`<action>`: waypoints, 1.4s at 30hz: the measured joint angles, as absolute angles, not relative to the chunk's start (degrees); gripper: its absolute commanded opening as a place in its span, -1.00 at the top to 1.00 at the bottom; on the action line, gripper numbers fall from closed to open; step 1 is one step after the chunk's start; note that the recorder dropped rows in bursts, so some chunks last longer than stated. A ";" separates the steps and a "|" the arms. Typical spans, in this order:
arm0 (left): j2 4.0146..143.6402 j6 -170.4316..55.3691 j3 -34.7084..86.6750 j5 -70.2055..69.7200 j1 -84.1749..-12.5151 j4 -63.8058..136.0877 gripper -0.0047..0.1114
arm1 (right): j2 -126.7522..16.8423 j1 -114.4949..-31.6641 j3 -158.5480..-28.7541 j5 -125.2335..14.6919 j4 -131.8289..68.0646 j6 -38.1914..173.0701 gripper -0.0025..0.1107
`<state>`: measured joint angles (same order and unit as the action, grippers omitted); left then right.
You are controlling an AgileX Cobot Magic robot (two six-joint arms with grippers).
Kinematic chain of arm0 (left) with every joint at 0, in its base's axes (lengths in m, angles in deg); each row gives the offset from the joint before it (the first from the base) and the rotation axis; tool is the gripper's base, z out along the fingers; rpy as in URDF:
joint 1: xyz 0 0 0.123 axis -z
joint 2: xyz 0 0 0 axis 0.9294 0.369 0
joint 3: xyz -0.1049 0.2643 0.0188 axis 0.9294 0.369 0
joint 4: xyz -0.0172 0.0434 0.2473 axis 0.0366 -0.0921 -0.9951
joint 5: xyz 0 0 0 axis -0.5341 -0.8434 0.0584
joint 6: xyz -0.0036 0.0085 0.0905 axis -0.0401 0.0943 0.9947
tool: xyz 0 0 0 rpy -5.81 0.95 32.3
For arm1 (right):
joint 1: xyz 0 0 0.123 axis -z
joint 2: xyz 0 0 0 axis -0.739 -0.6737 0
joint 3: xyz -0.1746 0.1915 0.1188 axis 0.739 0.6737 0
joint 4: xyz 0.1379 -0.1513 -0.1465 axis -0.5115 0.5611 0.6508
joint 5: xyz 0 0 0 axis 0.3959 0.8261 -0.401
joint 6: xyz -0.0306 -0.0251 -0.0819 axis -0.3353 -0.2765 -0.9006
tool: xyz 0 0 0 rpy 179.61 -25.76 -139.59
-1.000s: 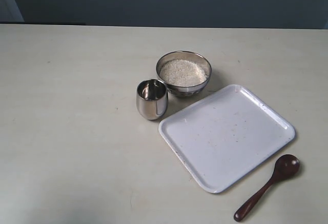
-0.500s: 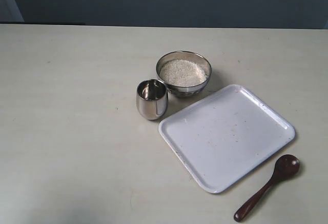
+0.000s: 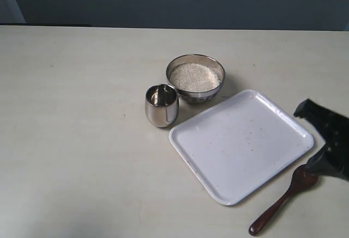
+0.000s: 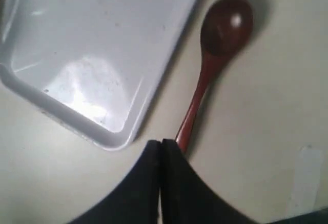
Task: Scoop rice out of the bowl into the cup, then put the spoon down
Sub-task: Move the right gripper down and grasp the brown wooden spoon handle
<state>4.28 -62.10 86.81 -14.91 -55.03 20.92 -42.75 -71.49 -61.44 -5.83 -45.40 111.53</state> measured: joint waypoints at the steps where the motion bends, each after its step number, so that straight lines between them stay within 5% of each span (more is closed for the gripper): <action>1: 4.28 -62.10 86.81 -14.91 -55.03 20.92 0.91 | -42.75 -73.09 -59.64 -7.11 -45.63 113.41 0.97; 4: 4.28 -62.10 86.81 -14.91 -55.03 20.92 0.91 | -42.75 -79.90 -54.83 -8.83 -46.64 117.25 0.89; 7: 4.28 -62.10 86.81 -14.91 -55.03 20.92 0.91 | -42.75 -82.35 -53.20 -11.61 -49.58 117.39 0.27; 8: 4.28 -62.10 86.81 -14.91 -55.03 20.92 0.91 | -42.75 -82.80 -53.17 -14.70 -50.48 117.27 0.24; 22: 4.28 -62.10 86.81 -14.91 -55.03 20.92 0.91 | -61.48 -82.80 -52.85 -21.94 -50.74 126.87 0.24; 30: 4.28 -62.10 86.81 -14.91 -55.03 20.92 0.91 | -64.61 -82.84 -52.85 -24.80 -51.55 126.87 0.47; 42: 4.28 -62.10 86.81 -14.91 -55.03 20.92 0.91 | -67.20 -82.84 -52.94 -27.43 -55.04 127.01 0.47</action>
<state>4.28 -62.10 86.81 -14.91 -55.03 20.92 -67.20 -82.84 -52.94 -27.43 -55.04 127.01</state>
